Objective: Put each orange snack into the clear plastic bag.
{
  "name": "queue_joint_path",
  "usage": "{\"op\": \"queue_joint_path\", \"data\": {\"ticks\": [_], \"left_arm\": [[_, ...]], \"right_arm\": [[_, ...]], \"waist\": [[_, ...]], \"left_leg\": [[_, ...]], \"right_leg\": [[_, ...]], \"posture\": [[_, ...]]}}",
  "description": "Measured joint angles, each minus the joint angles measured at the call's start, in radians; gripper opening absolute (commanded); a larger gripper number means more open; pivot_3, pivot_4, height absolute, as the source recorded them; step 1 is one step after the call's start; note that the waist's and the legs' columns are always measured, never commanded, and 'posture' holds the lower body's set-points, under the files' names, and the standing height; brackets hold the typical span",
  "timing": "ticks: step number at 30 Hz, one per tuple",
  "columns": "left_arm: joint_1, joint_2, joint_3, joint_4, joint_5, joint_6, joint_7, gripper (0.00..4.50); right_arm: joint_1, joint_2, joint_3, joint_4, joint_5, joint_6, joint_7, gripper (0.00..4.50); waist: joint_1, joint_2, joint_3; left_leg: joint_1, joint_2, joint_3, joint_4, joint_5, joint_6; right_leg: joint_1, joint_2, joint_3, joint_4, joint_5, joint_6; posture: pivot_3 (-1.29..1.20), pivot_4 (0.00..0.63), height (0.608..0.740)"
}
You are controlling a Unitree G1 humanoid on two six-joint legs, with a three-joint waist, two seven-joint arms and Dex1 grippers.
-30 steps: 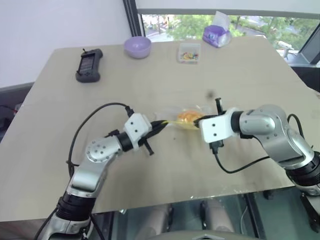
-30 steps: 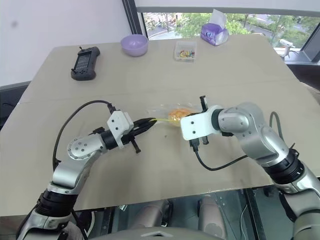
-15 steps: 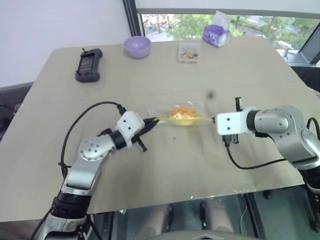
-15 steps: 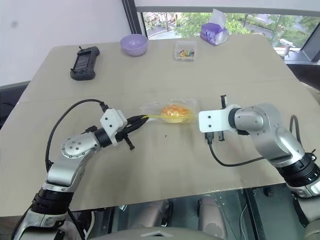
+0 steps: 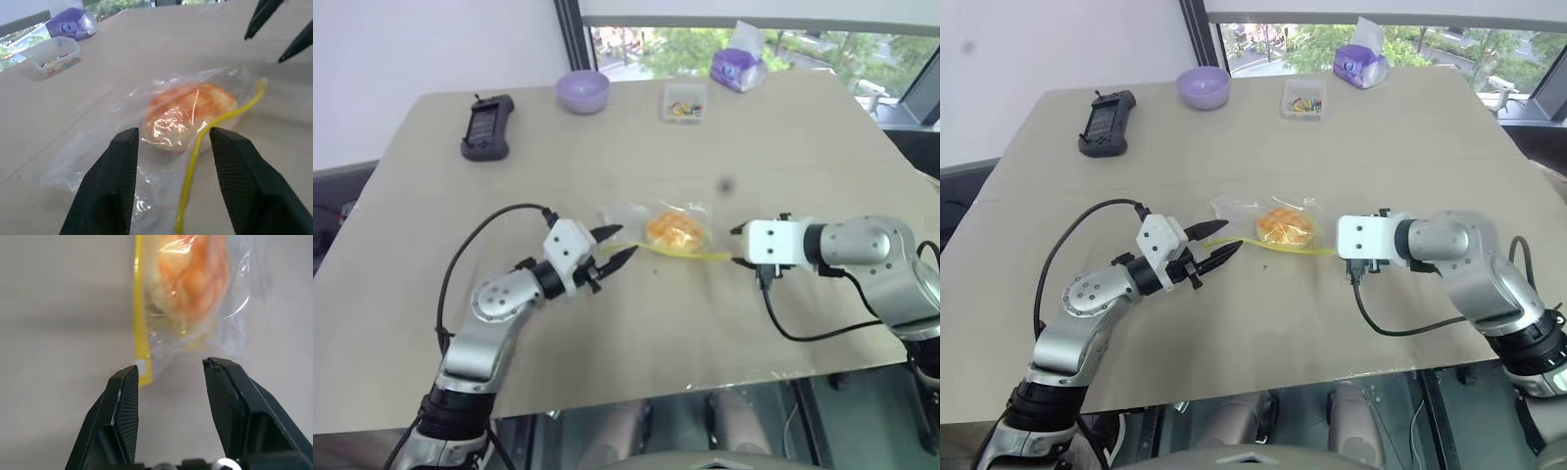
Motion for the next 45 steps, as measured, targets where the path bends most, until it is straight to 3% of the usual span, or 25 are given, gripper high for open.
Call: {"op": "queue_joint_path", "data": {"ticks": [6, 11, 18, 23, 31, 36, 40, 45], "left_arm": [[0.206, 0.219, 0.295, -0.049, -0.211, 0.184, -0.132, 2.17], [0.379, 0.287, 0.495, -0.066, -0.271, 0.229, -0.230, 2.17], [0.443, 0.267, 0.595, -0.052, -0.274, 0.211, -0.250, 2.17], [0.475, 0.258, 0.615, -0.066, -0.283, 0.211, -0.266, 2.17], [0.392, 0.246, 0.539, -0.061, -0.233, 0.180, -0.219, 2.17], [0.267, 0.159, 0.403, -0.066, -0.270, 0.217, -0.171, 2.17], [-0.021, -0.029, 0.159, -0.044, -0.253, 0.249, -0.075, 2.17], [-0.350, -0.256, 0.037, 0.101, -0.206, 0.233, 0.078, 2.17]], "right_arm": [[0.229, -0.004, -0.365, 0.065, 0.305, 0.103, 0.038, 2.29], [0.290, -0.069, -0.599, 0.328, 0.461, 0.067, 0.113, 2.29], [0.348, -0.109, -0.631, 0.529, 0.466, -0.170, 0.185, 2.29], [0.369, -0.127, -0.632, 0.523, 0.502, -0.201, 0.206, 2.29], [0.367, -0.124, -0.618, 0.483, 0.513, -0.207, 0.169, 2.29], [0.363, -0.118, -0.614, 0.466, 0.514, -0.205, 0.128, 2.29], [0.313, -0.101, -0.590, 0.450, 0.518, -0.187, 0.081, 2.29], [0.268, -0.095, -0.572, 0.425, 0.526, -0.177, 0.043, 2.29]], "waist": [[0.002, 0.000, 0.001], [0.006, 0.003, 0.004], [0.003, 0.005, 0.005], [-0.001, 0.005, 0.005], [0.003, 0.005, 0.005], [0.010, 0.005, 0.005], [0.029, 0.005, 0.005], [0.025, 0.001, 0.006]], "left_leg": [[0.001, 0.001, 0.001, -0.002, 0.000, 0.000], [0.003, 0.001, 0.002, -0.002, -0.002, 0.002], [0.004, 0.002, 0.004, -0.003, -0.002, 0.003], [0.004, 0.002, 0.004, -0.003, -0.002, 0.003], [0.004, 0.002, 0.004, -0.003, -0.002, 0.003], [0.004, 0.002, 0.003, -0.002, -0.002, 0.003], [0.003, -0.001, 0.002, 0.003, -0.002, 0.002], [0.002, -0.002, 0.002, 0.004, -0.002, 0.003]], "right_leg": [[0.001, 0.001, 0.001, -0.001, 0.000, 0.000], [0.004, 0.000, 0.000, -0.003, 0.000, 0.000], [0.004, -0.001, 0.002, -0.003, 0.000, 0.000], [0.004, -0.001, 0.001, -0.003, 0.000, 0.000], [0.004, -0.001, 0.001, -0.003, 0.000, 0.000], [0.004, -0.001, 0.001, -0.003, 0.000, 0.000], [0.005, 0.000, -0.001, 0.000, 0.001, 0.001], [0.005, 0.000, 0.000, -0.001, 0.001, 0.002]], "posture": [[0.00, 0.150, 0.736], [0.00, 0.150, 0.736], [0.00, 0.150, 0.736], [0.00, 0.150, 0.736], [0.00, 0.150, 0.736], [0.00, 0.150, 0.736], [0.00, 0.150, 0.736], [0.00, 0.150, 0.736]]}}
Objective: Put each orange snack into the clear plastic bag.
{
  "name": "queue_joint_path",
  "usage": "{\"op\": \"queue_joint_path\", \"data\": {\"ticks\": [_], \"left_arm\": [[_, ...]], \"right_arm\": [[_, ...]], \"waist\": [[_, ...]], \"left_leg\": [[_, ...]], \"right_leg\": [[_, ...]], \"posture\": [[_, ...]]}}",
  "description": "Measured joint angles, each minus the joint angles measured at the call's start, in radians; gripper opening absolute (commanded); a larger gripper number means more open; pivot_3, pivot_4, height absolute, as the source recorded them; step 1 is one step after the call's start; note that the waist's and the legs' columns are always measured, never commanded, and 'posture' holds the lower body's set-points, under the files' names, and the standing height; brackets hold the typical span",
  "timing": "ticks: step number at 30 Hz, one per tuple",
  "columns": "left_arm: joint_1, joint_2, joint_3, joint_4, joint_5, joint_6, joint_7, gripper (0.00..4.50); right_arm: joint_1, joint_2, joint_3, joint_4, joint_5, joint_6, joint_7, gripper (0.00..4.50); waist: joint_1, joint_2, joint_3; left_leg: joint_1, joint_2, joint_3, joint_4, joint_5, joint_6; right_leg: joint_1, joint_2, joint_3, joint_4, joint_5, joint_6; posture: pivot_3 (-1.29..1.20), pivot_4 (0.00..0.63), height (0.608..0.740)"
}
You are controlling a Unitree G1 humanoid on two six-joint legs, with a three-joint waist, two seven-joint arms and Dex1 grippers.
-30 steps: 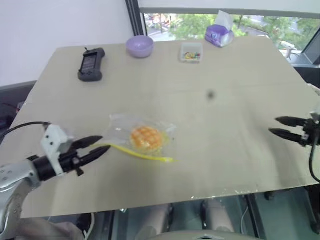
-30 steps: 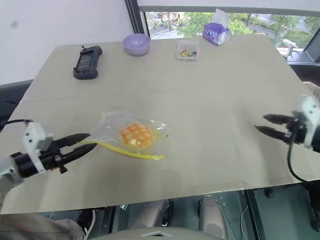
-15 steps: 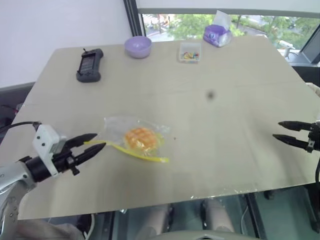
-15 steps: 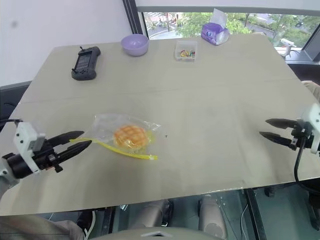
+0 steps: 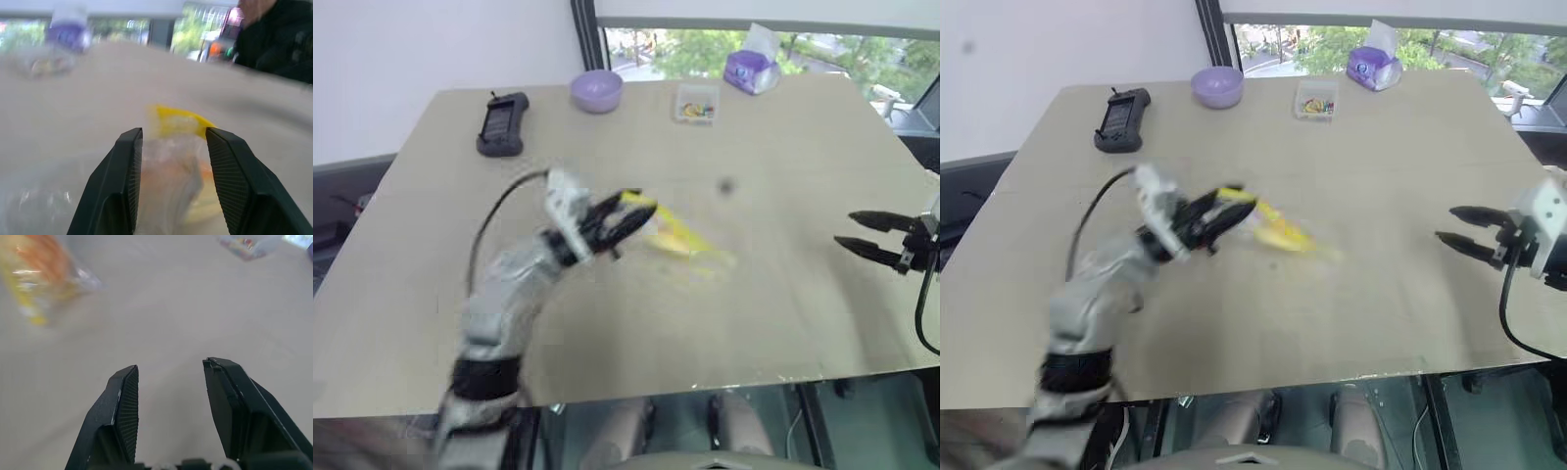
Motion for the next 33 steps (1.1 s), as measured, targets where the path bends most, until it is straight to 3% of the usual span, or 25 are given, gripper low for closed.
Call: {"op": "queue_joint_path", "data": {"ticks": [4, 6, 10, 13, 15, 17, 19, 24, 27, 30, 33], "left_arm": [[-0.066, -0.050, -0.012, 0.042, 0.007, -0.006, 0.056, 2.17], [-0.098, -0.082, 0.073, 0.044, -0.138, 0.091, 0.103, 2.17], [-0.032, 0.038, 0.100, 0.005, -0.188, 0.171, 0.073, 2.17], [-0.048, -0.065, 0.252, 0.047, -0.551, 0.288, 0.235, 2.17], [-0.102, -0.057, 0.334, 0.050, -0.725, 0.315, 0.307, 2.17], [-0.121, -0.008, 0.378, 0.029, -0.801, 0.328, 0.321, 2.17], [-0.091, 0.060, 0.375, 0.003, -0.782, 0.331, 0.306, 2.17], [0.176, 0.365, 0.248, -0.033, -0.467, 0.266, 0.064, 2.17], [0.307, 0.486, 0.243, -0.035, -0.328, 0.184, -0.081, 2.17], [0.459, 0.573, 0.288, -0.046, -0.221, 0.094, -0.185, 2.17], [0.605, 0.596, 0.361, -0.070, -0.154, 0.019, -0.265, 2.17]], "right_arm": [[0.008, 0.007, -0.001, -0.016, 0.001, 0.008, -0.028, 2.29], [0.036, 0.011, -0.002, -0.048, 0.007, 0.025, -0.050, 2.29], [0.082, 0.025, -0.004, -0.097, 0.013, 0.029, -0.081, 2.29], [0.095, 0.037, -0.004, -0.107, 0.016, 0.042, -0.099, 2.29], [0.094, 0.037, -0.004, -0.122, 0.020, 0.042, -0.108, 2.29], [0.091, 0.039, -0.004, -0.125, 0.022, 0.042, -0.115, 2.29], [0.089, 0.046, -0.001, -0.125, 0.022, 0.042, -0.121, 2.29], [0.108, 0.050, 0.003, -0.139, 0.026, 0.043, -0.117, 2.29], [0.122, 0.050, 0.003, -0.142, 0.032, 0.043, -0.105, 2.29], [0.131, 0.044, -0.001, -0.142, 0.044, 0.043, -0.086, 2.29], [0.149, 0.019, -0.013, -0.143, 0.059, 0.043, -0.052, 2.29]], "waist": [[-0.021, 0.000, 0.000], [-0.022, 0.000, 0.000], [-0.028, 0.001, -0.001], [-0.015, -0.003, 0.002], [-0.007, -0.003, 0.002], [-0.007, -0.003, 0.002], [-0.006, -0.003, 0.002], [-0.012, -0.002, 0.002], [-0.006, -0.002, 0.002], [-0.005, -0.001, 0.002], [-0.004, -0.001, 0.002]], "left_leg": [[0.000, 0.002, 0.003, -0.003, 0.000, 0.000], [-0.005, 0.002, 0.002, -0.001, 0.000, 0.000], [0.000, 0.002, 0.003, -0.002, 0.000, 0.000], [-0.003, 0.001, 0.001, 0.005, 0.000, 0.000], [-0.002, 0.001, 0.000, 0.008, 0.000, 0.000], [0.000, 0.001, 0.001, 0.006, 0.000, 0.000], [0.000, 0.001, 0.002, 0.005, 0.000, 0.000], [0.002, 0.001, 0.004, -0.001, 0.000, 0.000], [0.001, 0.002, 0.004, -0.002, 0.000, 0.000], [0.001, 0.002, 0.004, -0.003, 0.000, 0.000], [0.000, 0.002, 0.004, -0.003, 0.000, 0.000]], "right_leg": [[-0.003, 0.000, 0.004, -0.002, 0.000, 0.000], [-0.008, 0.000, 0.003, 0.000, 0.000, 0.000], [-0.004, 0.002, 0.005, 0.001, 0.000, 0.000], [-0.004, 0.002, 0.003, 0.005, 0.000, 0.001], [-0.003, 0.002, 0.002, 0.005, 0.000, 0.001], [-0.002, 0.002, 0.003, 0.005, 0.000, 0.001], [-0.002, 0.002, 0.004, 0.005, 0.000, 0.001], [-0.004, 0.003, 0.007, 0.003, 0.000, 0.000], [-0.004, 0.003, 0.006, 0.002, 0.000, 0.000], [-0.004, 0.002, 0.006, 0.000, 0.000, 0.000], [-0.003, -0.001, 0.005, -0.001, 0.000, 0.000]], "posture": [[0.00, 0.150, 0.736], [0.00, 0.150, 0.736], [0.00, 0.150, 0.736], [0.00, 0.150, 0.736], [0.00, 0.150, 0.736], [0.00, 0.150, 0.736], [0.00, 0.150, 0.736], [0.00, 0.150, 0.736], [0.00, 0.150, 0.736], [0.00, 0.150, 0.736], [0.00, 0.150, 0.736]]}}
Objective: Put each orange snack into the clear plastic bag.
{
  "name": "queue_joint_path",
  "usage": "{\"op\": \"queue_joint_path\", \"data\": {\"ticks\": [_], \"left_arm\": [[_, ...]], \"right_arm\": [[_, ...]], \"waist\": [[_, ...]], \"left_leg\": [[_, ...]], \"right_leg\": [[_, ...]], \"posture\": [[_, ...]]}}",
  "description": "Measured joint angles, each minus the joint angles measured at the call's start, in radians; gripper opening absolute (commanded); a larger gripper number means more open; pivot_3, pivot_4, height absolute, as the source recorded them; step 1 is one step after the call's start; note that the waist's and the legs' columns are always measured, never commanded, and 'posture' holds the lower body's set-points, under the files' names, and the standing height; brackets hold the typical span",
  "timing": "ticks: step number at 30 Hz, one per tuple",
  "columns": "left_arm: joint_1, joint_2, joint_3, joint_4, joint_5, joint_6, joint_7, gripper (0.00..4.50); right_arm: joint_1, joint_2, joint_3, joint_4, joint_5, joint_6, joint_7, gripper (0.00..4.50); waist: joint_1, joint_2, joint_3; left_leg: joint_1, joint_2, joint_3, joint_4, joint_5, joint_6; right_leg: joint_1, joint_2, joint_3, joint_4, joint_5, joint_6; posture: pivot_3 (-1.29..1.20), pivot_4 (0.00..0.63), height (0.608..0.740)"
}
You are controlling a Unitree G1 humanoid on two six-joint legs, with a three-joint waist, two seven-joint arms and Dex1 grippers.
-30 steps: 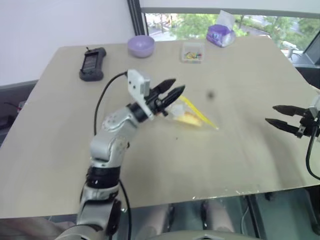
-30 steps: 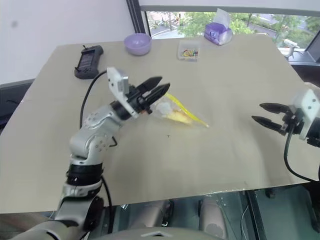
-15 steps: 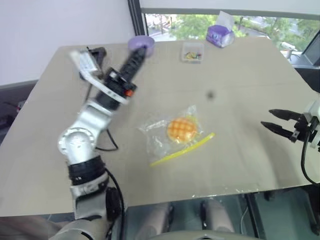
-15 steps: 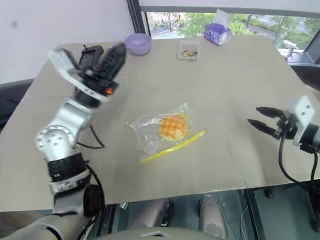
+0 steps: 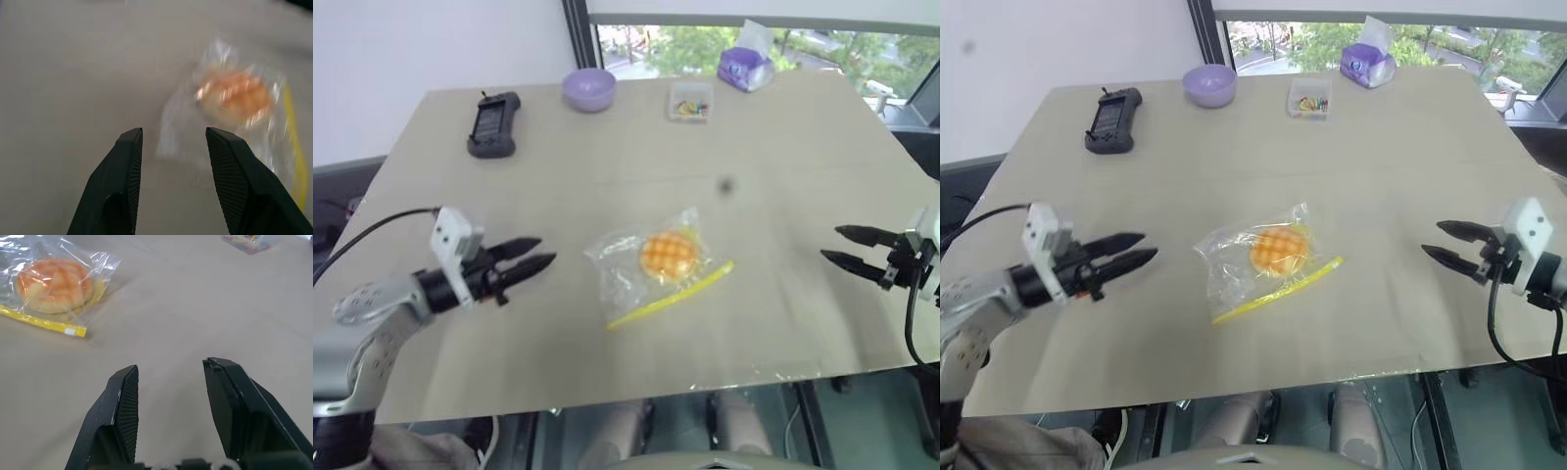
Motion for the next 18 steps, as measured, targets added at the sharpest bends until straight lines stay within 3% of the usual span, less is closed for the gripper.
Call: {"op": "queue_joint_path", "data": {"ticks": [9, 18], "left_arm": [[0.259, -0.037, 0.231, -0.139, -0.027, -0.027, -0.107, 2.17], [0.338, -0.066, 0.305, -0.175, -0.030, -0.028, -0.123, 2.17]], "right_arm": [[0.018, -0.104, -0.049, 0.123, 0.039, -0.010, 0.163, 2.29], [-0.066, -0.126, -0.028, 0.240, 0.035, -0.047, 0.238, 2.29]], "waist": [[-0.003, 0.001, 0.000], [-0.001, 0.003, 0.001]], "left_leg": [[0.001, 0.001, 0.000, 0.000, -0.001, 0.002], [0.001, 0.002, 0.000, 0.000, -0.001, 0.002]], "right_leg": [[0.003, -0.001, -0.002, -0.002, 0.000, 0.000], [0.003, -0.001, -0.002, -0.003, 0.000, 0.000]], "posture": [[0.00, 0.150, 0.736], [0.00, 0.150, 0.736]]}}
